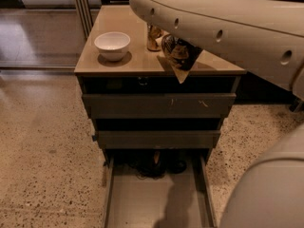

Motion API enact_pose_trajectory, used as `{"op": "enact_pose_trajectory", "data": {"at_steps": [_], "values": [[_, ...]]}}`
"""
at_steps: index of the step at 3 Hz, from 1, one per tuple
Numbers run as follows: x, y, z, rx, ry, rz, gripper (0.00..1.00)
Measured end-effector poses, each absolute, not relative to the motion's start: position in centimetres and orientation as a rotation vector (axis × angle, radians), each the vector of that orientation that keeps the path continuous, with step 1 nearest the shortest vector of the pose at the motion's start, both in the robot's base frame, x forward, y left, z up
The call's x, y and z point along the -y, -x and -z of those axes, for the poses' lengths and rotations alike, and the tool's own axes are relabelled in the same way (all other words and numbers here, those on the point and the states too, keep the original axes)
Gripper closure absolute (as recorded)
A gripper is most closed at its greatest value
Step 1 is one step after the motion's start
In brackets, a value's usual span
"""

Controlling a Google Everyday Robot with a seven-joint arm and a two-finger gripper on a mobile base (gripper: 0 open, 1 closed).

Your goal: Pick brown chip bag from bottom drawer and place on counter

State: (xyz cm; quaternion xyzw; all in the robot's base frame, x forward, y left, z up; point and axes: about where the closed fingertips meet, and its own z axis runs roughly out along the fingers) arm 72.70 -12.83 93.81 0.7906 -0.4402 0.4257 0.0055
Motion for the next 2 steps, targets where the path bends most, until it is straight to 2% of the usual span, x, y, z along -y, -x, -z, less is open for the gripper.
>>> {"op": "enact_pose_trajectory", "data": {"at_steps": [2], "values": [[13.9,-76.5,-92.9,1.343,-2.450,-1.344,1.00]]}}
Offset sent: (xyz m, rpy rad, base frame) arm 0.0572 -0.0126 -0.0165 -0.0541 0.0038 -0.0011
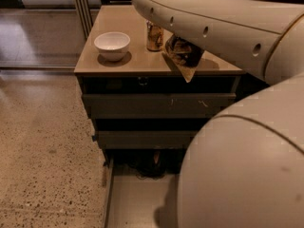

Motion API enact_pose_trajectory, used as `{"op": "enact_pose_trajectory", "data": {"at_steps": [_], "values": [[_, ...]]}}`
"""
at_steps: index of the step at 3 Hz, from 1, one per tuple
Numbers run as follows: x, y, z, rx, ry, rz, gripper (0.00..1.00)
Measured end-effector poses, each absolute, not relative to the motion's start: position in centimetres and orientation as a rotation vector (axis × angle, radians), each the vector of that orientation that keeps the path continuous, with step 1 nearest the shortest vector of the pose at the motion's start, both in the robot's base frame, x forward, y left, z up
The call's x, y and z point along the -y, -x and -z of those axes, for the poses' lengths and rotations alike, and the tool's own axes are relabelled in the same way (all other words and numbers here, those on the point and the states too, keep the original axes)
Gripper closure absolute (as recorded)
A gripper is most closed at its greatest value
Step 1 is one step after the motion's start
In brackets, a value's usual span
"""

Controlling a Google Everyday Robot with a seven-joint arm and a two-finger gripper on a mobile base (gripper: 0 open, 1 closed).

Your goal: Pick brown chip bag from bottom drawer and place on counter

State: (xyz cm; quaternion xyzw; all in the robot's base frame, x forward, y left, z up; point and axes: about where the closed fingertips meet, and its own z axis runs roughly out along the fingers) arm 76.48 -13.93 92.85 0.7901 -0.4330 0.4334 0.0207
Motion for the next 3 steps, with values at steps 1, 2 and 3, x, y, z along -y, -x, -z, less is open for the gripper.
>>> {"op": "enact_pose_trajectory", "data": {"at_steps": [1,2,3], "values": [[14.3,-77.6,-92.5,1.341,-2.437,-1.354,1.00],[14.8,-80.1,-94.2,1.326,-2.415,-1.402,1.00],[14.7,-82.0,-97.5,1.291,-2.404,-1.471,1.00]]}}
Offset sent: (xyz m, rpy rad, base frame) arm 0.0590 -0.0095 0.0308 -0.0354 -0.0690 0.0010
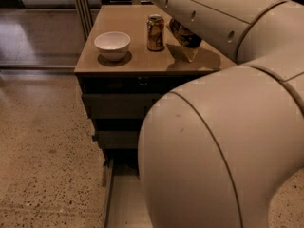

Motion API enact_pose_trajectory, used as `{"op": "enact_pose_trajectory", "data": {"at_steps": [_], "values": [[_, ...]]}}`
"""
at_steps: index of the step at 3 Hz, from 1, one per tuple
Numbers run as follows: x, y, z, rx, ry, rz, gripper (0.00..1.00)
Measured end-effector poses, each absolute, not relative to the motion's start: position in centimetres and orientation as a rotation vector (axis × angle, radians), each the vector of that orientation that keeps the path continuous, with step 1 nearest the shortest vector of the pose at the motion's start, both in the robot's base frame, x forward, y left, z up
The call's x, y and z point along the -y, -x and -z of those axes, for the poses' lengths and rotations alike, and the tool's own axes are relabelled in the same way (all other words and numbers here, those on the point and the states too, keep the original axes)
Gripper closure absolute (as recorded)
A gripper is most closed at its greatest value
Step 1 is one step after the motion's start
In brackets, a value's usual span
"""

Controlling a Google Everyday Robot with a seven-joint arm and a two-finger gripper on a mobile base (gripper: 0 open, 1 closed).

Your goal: Pick brown chip bag from bottom drawer and place on counter

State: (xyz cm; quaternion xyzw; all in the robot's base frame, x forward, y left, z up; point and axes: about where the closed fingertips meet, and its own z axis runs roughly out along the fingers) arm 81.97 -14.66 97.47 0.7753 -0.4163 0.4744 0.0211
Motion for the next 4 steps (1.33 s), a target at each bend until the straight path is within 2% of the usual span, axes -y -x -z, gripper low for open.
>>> {"op": "enact_pose_trajectory", "data": {"at_steps": [2,4], "values": [[13.5,-83.9,-96.7,1.274,-2.459,-1.425,1.00],[12.9,-84.1,-91.6,1.319,-2.526,-1.264,1.00]]}}
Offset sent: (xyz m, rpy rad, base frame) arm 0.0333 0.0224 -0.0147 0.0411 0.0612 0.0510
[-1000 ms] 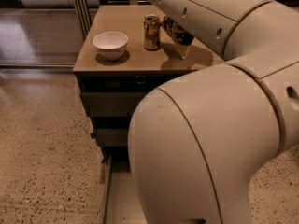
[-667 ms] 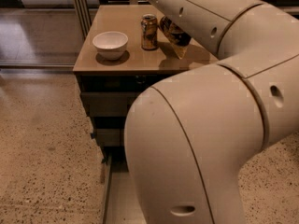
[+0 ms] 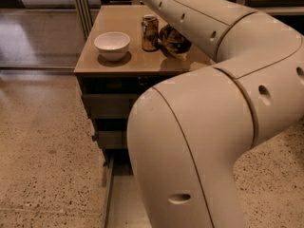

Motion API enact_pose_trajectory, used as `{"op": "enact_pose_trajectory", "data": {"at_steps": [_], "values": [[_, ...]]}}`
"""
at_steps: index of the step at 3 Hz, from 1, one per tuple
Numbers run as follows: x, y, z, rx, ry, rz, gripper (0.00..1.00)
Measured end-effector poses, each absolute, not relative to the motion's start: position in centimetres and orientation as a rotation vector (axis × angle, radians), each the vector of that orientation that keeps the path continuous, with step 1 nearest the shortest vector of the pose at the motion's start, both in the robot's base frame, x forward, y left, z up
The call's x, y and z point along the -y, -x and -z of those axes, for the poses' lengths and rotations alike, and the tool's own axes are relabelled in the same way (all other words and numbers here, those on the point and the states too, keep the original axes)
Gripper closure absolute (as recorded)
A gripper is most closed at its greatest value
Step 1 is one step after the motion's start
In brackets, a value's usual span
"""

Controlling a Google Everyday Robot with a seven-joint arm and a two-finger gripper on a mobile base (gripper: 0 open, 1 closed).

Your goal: Pick brown chip bag from bottom drawer and place on counter

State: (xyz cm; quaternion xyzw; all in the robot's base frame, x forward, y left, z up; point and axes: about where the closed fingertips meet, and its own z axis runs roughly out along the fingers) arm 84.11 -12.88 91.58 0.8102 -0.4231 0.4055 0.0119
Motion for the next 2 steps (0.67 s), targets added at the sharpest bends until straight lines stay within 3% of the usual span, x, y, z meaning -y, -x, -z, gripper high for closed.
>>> {"op": "enact_pose_trajectory", "data": {"at_steps": [1,2], "values": [[12.89,-84.11,-91.58,1.319,-2.526,-1.264,1.00],[12.89,-84.11,-91.58,1.319,-2.526,-1.264,0.81]]}}
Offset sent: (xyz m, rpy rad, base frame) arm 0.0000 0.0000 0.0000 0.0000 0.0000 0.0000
